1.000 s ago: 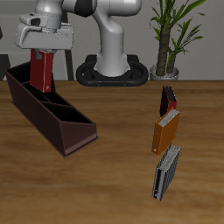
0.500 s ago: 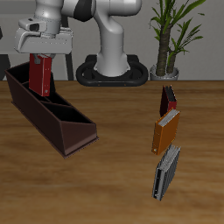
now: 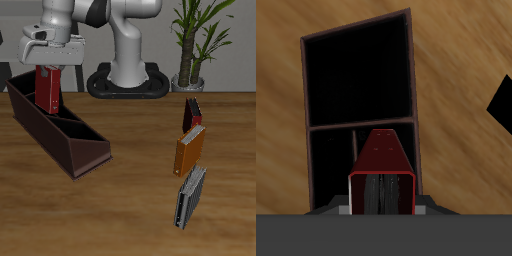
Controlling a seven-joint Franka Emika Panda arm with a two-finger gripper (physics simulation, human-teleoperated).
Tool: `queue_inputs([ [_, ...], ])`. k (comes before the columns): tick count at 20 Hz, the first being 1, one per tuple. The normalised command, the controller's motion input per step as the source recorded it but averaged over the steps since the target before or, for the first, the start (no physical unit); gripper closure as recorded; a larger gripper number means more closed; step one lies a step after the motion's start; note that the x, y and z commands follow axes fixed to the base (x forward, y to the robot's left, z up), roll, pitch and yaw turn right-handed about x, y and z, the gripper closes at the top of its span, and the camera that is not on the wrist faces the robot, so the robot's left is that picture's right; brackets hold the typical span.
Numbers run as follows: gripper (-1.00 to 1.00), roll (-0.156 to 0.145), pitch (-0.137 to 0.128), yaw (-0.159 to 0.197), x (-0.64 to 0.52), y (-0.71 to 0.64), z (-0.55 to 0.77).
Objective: Place the right red book into the right desk caddy's back compartment
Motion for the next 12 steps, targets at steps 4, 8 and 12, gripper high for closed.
queue_inputs([
  [4, 1.0, -0.005, 0.018, -0.011, 0.06, 0.0, -0.07],
  [8, 1.0, 0.004, 0.018, 0.004, 0.07, 0.0, -0.12],
  [12, 1.0, -0.016, 0.011, -0.014, 0.05, -0.07, -0.04],
])
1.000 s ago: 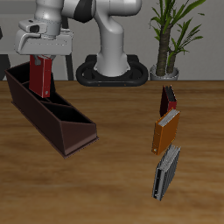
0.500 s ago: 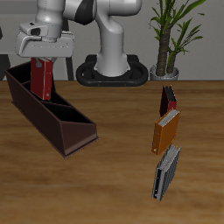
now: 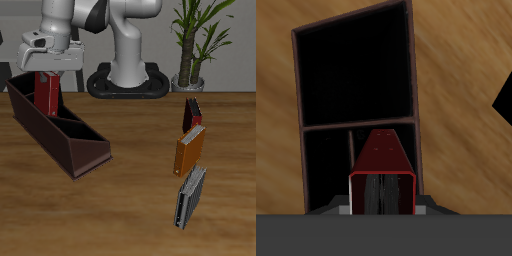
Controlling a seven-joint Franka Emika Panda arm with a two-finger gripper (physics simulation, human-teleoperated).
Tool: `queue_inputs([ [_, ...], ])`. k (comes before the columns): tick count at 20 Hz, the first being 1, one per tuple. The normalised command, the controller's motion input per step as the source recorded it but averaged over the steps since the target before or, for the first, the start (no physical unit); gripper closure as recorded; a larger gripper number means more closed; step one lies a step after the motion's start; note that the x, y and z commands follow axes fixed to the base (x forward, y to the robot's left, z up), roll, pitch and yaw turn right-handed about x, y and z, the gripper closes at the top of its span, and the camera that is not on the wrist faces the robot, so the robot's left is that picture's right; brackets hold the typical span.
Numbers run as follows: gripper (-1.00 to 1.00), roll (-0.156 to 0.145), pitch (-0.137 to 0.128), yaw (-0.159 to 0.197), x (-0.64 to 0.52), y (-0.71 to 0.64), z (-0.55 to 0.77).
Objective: Place the right red book into the right desk caddy's back compartment
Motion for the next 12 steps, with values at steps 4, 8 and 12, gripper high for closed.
queue_inputs([
  [4, 1.0, -0.019, 0.017, -0.029, 0.09, -0.12, -0.05],
  [8, 1.0, -0.017, 0.032, -0.027, 0.11, -0.07, -0.15],
  [12, 1.0, -0.004, 0.035, -0.027, 0.1, -0.01, -0.14],
])
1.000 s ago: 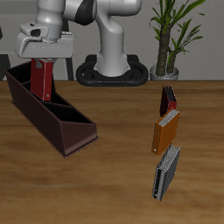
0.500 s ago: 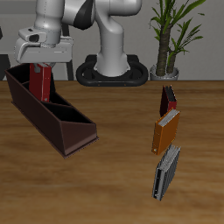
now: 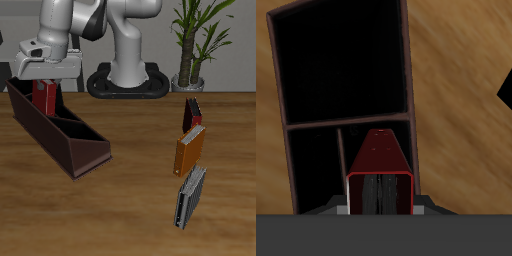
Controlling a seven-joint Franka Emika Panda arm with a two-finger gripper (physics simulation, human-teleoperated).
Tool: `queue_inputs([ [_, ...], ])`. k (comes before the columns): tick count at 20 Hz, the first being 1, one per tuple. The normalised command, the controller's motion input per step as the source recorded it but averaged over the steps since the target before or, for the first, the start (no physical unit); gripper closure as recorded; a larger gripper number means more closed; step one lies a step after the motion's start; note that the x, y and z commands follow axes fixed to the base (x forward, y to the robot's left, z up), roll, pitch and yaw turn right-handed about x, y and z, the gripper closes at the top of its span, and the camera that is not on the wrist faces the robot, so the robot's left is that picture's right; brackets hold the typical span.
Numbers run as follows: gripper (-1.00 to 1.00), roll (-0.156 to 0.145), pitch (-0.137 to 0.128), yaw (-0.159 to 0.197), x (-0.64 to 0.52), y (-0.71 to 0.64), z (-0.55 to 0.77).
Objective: Place the right red book into the right desk caddy's back compartment
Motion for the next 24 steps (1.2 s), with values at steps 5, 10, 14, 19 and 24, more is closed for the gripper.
queue_inputs([
  [5, 1.0, 0.009, 0.023, -0.012, 0.13, 0.05, -0.14],
  [10, 1.0, 0.011, 0.02, -0.001, 0.1, 0.06, -0.11],
  [14, 1.0, -0.005, 0.023, 0.002, 0.08, -0.01, -0.19],
  [19, 1.0, 0.009, 0.029, 0.004, 0.02, 0.0, -0.21],
  [24, 1.0, -0.013, 0.025, -0.007, 0.06, -0.05, -0.16],
])
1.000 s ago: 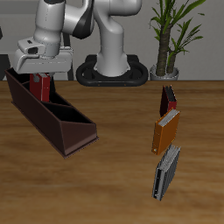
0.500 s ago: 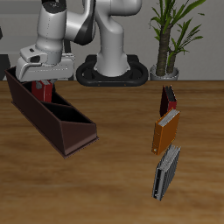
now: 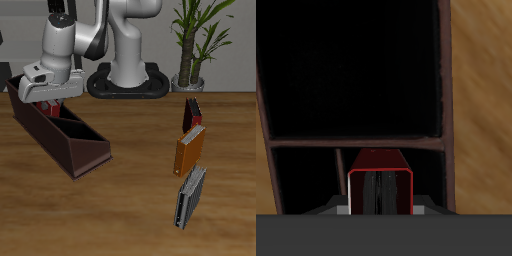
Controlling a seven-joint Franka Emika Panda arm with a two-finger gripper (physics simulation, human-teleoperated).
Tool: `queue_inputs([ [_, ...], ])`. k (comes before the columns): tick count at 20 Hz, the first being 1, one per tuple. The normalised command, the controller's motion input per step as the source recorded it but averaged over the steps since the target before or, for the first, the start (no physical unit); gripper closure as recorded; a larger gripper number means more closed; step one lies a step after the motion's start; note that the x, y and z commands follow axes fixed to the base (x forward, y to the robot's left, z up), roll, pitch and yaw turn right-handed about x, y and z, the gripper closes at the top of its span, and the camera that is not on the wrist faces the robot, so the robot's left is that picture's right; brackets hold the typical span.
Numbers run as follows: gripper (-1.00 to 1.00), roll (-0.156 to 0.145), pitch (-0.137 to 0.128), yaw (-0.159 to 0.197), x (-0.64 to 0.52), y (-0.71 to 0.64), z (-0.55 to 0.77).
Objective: Place the right red book into the right desk caddy's back compartment
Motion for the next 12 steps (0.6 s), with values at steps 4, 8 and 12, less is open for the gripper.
queue_inputs([
  [4, 1.0, -0.038, 0.015, -0.032, 0.07, -0.11, -0.09],
  [8, -1.0, -0.052, -0.013, -0.026, 0.0, -0.05, -0.07],
  [12, -1.0, 0.009, 0.02, -0.042, -0.01, -0.02, 0.03],
])
